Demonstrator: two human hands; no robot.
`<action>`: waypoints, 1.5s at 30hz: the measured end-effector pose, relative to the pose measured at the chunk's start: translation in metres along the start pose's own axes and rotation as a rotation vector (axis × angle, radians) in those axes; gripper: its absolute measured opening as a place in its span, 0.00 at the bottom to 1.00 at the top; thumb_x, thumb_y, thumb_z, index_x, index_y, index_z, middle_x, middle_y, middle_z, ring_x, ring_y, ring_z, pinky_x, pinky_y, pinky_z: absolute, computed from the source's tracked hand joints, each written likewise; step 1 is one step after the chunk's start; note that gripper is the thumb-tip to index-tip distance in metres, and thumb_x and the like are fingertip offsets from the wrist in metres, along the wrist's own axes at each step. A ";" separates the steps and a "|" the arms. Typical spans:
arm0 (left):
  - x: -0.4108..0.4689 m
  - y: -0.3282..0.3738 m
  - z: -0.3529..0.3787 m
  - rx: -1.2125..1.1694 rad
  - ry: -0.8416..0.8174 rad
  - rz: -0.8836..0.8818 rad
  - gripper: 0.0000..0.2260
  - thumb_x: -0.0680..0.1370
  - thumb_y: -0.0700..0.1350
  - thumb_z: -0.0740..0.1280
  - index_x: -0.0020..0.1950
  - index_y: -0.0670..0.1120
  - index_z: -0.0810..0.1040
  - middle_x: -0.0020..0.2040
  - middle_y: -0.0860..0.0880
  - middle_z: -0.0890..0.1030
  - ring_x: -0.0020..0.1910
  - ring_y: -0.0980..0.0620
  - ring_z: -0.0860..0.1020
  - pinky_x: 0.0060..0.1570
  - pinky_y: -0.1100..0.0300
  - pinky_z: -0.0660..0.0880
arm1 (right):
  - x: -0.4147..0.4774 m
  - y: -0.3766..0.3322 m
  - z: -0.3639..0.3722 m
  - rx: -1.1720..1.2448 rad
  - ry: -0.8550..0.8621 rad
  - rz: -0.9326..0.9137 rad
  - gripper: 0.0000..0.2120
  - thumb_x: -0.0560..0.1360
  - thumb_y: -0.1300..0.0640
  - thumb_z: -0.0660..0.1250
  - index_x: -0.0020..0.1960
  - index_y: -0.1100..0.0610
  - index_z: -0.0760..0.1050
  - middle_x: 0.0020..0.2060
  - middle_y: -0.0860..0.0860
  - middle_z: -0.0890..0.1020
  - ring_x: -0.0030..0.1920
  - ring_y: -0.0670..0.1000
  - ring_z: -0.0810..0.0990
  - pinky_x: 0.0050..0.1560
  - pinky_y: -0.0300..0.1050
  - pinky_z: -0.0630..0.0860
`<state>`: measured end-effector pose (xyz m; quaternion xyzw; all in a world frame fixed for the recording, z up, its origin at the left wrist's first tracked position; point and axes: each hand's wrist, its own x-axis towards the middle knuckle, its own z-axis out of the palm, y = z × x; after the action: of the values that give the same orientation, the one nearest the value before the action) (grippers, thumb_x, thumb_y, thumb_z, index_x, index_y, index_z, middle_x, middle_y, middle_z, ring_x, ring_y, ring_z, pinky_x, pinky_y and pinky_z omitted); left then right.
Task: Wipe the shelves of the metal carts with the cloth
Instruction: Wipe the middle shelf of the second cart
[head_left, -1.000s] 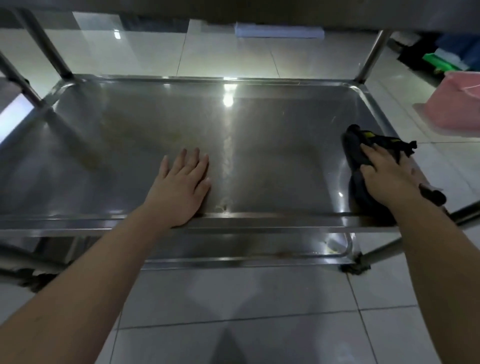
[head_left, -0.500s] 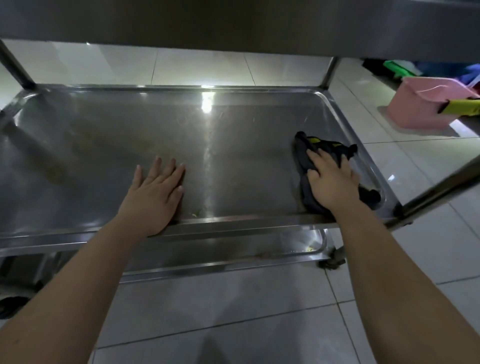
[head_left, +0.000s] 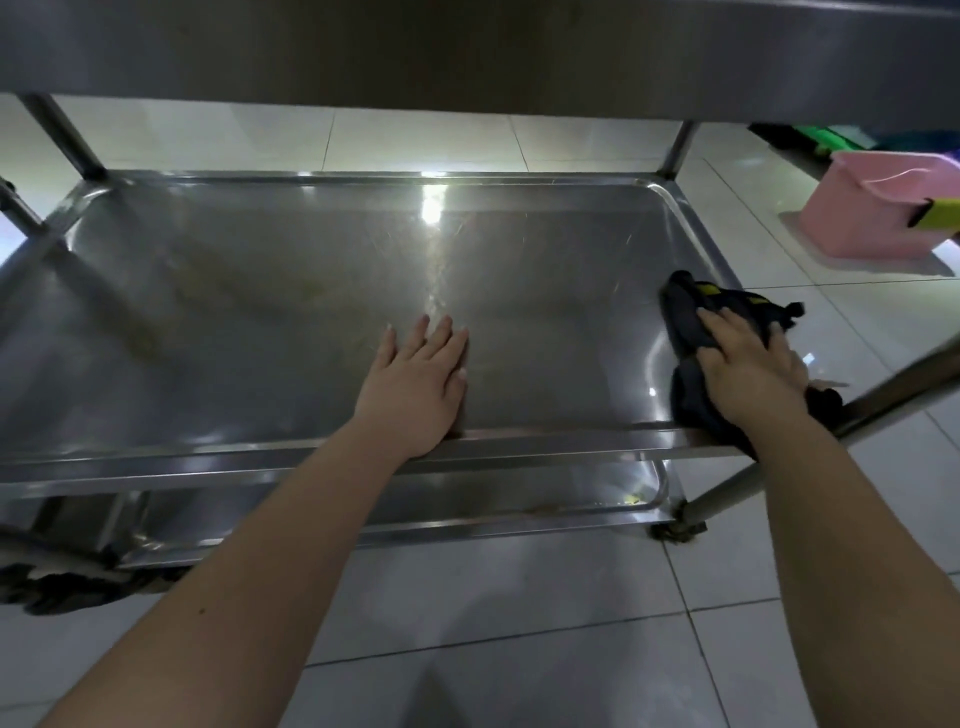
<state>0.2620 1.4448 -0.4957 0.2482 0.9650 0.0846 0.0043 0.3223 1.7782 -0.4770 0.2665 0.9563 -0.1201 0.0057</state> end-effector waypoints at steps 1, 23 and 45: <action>0.000 0.000 0.001 0.003 0.009 0.004 0.24 0.83 0.51 0.48 0.79 0.50 0.50 0.79 0.50 0.50 0.78 0.48 0.45 0.75 0.47 0.41 | -0.002 -0.002 0.000 -0.003 -0.004 0.025 0.24 0.81 0.50 0.51 0.76 0.39 0.54 0.78 0.42 0.53 0.77 0.57 0.46 0.75 0.58 0.46; -0.054 -0.106 -0.023 -0.037 0.061 -0.277 0.23 0.83 0.50 0.51 0.78 0.50 0.55 0.79 0.50 0.55 0.78 0.46 0.48 0.73 0.41 0.43 | -0.122 -0.241 0.063 -0.015 -0.123 -0.329 0.25 0.82 0.46 0.47 0.78 0.41 0.47 0.79 0.44 0.47 0.76 0.64 0.38 0.74 0.64 0.39; -0.054 -0.109 -0.012 -0.063 0.130 -0.276 0.24 0.83 0.48 0.49 0.79 0.47 0.52 0.79 0.50 0.52 0.78 0.49 0.48 0.75 0.47 0.44 | -0.065 -0.206 0.059 -0.008 0.056 -0.103 0.25 0.80 0.50 0.52 0.77 0.41 0.54 0.78 0.45 0.55 0.76 0.66 0.50 0.73 0.62 0.50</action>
<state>0.2567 1.3229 -0.5035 0.1070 0.9851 0.1294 -0.0386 0.2693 1.5603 -0.4831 0.2201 0.9690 -0.1088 -0.0261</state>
